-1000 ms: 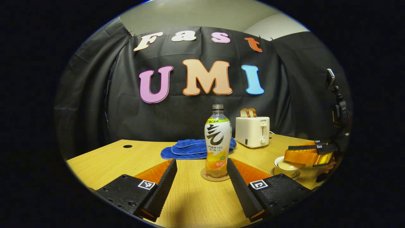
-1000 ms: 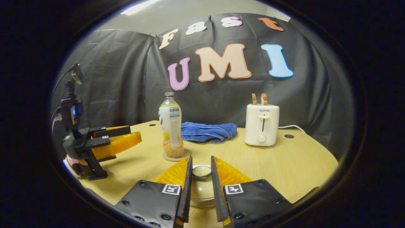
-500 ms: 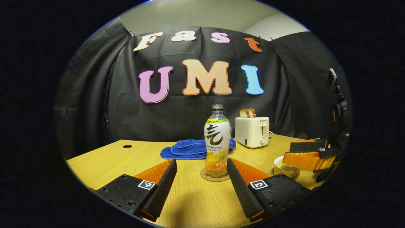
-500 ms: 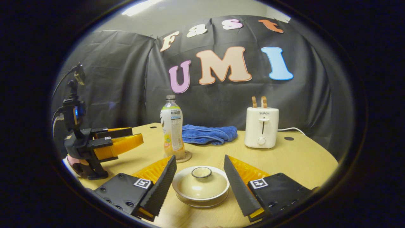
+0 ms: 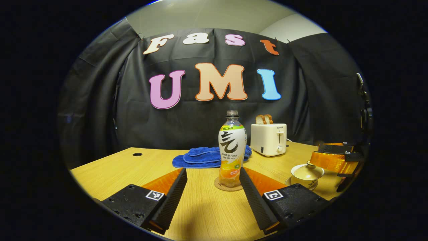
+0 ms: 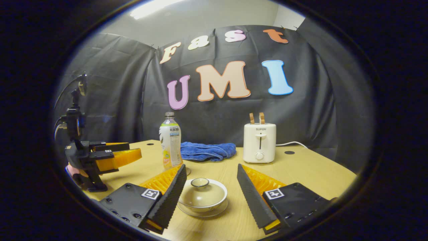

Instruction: Open the teacup lid with one hand, grasp the water bottle and pour water into the teacup with the other hand; after pouring, place the water bottle on the coaster and then close the teacup lid.

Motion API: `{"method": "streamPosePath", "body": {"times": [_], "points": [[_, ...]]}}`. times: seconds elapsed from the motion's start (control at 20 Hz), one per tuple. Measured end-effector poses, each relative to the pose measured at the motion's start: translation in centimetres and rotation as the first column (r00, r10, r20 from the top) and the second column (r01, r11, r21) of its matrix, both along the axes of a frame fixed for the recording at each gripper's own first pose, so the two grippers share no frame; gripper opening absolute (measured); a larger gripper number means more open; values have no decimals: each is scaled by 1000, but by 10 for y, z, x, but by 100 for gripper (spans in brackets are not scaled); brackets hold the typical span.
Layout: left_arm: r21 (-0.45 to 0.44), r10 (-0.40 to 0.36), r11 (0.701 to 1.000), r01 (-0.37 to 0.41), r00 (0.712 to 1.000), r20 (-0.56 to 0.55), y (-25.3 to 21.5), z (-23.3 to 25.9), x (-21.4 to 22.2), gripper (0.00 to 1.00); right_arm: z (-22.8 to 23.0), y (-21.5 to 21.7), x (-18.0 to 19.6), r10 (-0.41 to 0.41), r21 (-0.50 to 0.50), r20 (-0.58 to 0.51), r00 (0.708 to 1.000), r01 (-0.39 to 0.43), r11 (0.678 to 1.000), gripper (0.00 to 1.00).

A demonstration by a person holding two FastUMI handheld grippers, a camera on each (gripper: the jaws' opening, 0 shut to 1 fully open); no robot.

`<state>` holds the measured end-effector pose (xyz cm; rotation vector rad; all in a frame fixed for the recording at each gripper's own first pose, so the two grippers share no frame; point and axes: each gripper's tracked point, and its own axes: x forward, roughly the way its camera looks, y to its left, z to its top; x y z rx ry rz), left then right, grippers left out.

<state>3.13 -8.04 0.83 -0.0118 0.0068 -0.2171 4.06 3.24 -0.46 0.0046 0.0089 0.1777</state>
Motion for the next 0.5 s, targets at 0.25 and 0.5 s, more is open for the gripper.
{"method": "streamPosePath", "body": {"times": [0.25,0.5], "points": [[2,25,1000,-25,1000,-1,5,0,-3,92,1,-33,-10,-89,-3,5,996,89,996,100],[5,106,994,-106,994,-4,21,-1,-10,92,2,-73,-22,-211,-3,10,977,211,977,97]]}}
